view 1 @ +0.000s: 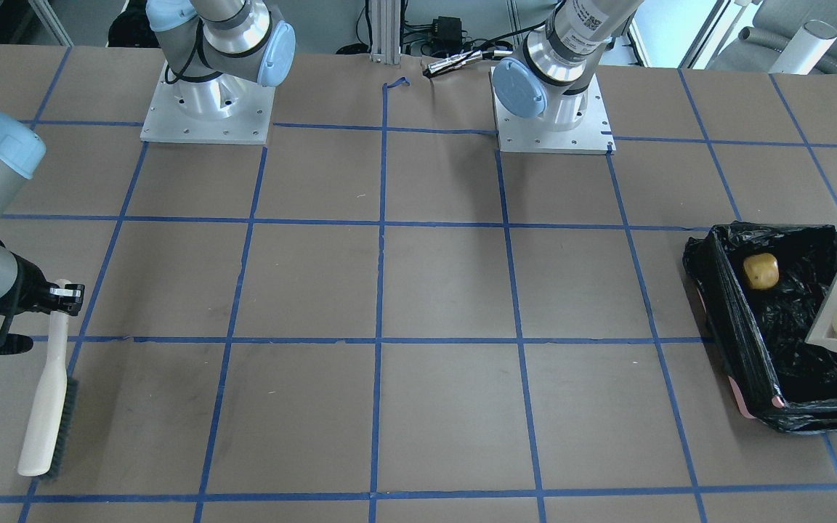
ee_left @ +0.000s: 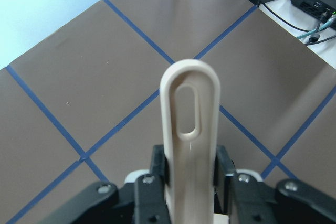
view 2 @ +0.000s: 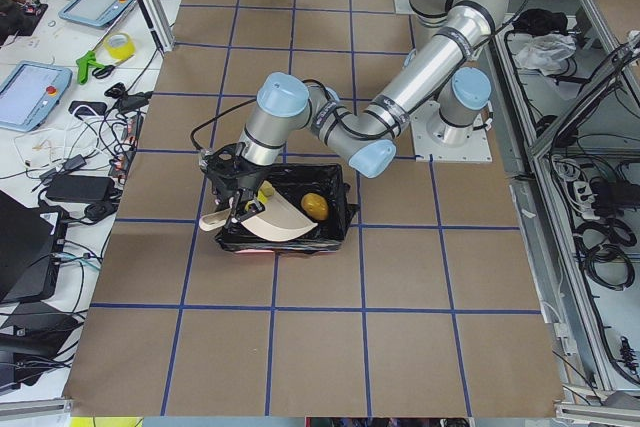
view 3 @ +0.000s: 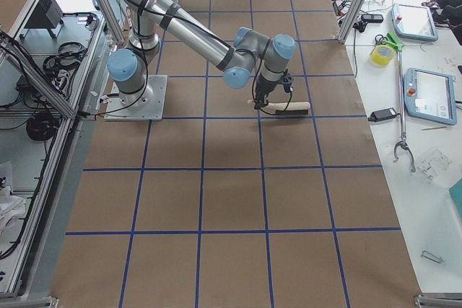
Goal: Sweep and dump trash into bin
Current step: 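Tilt the dustpan further with the left gripper while the right releases the brush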
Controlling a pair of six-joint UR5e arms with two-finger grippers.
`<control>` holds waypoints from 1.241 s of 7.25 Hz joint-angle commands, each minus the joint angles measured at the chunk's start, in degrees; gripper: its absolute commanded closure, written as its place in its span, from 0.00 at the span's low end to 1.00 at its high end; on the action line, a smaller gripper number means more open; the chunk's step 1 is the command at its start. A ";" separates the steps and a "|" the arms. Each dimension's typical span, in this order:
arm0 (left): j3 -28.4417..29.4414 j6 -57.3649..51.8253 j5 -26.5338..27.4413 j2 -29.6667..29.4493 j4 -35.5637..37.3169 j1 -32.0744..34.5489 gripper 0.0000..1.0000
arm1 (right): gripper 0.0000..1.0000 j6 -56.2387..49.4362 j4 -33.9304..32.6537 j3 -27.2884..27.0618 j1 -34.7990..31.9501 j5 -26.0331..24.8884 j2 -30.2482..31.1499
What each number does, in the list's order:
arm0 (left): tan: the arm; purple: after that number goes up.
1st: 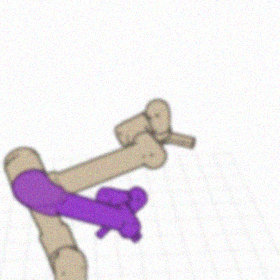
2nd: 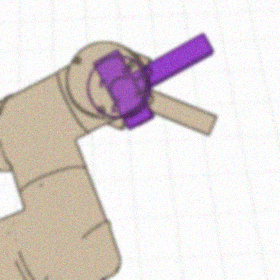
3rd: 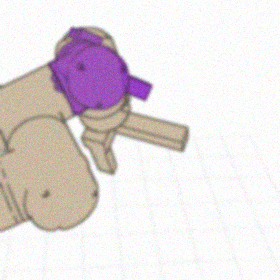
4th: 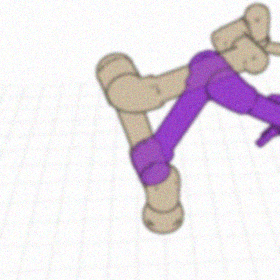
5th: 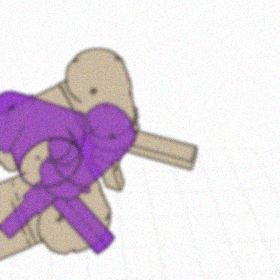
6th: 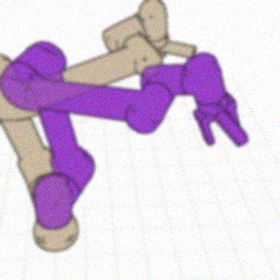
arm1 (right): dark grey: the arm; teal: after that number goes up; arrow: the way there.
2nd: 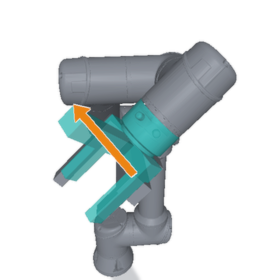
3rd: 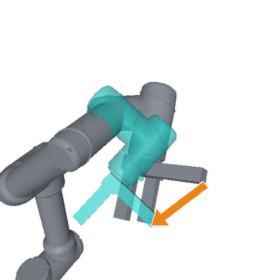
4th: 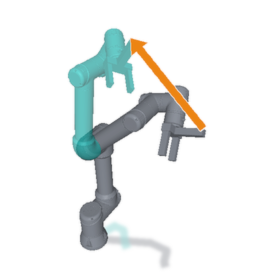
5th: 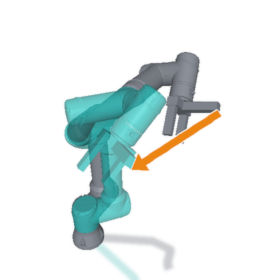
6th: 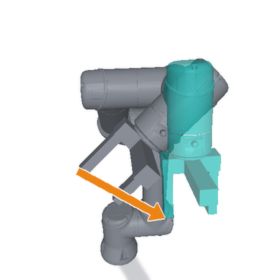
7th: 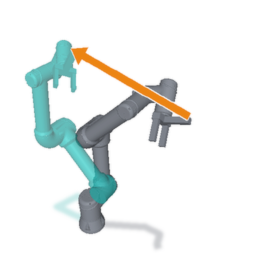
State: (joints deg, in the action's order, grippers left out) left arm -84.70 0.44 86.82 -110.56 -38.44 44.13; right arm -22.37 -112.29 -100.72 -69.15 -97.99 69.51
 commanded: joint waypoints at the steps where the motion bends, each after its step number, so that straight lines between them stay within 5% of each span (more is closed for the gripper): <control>1: -1.34 -0.70 3.06 1.31 2.56 2.53 1.00 | 0.99 0.22 -0.21 -0.01 -0.02 -0.01 -0.60; 3: -3.70 -5.70 3.35 0.44 13.43 2.71 1.00 | 0.92 0.57 -0.03 -0.01 -0.02 -0.09 -0.60; 5: -4.95 -6.68 3.44 1.13 17.07 3.85 1.00 | 0.60 0.66 -0.29 -0.01 -0.02 -0.01 -0.60; 8: -6.00 -11.94 3.44 2.01 25.22 5.97 1.00 | 0.30 0.49 -0.47 0.26 -0.02 -0.10 -0.60; 9: -7.05 -12.48 3.44 2.89 25.43 6.49 1.00 | 0.29 0.57 -0.47 0.26 -0.02 -0.01 -0.60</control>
State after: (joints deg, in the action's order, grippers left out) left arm -90.61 -10.72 90.26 -108.54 -14.75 50.05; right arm -21.82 -112.73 -100.51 -69.17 -98.06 68.91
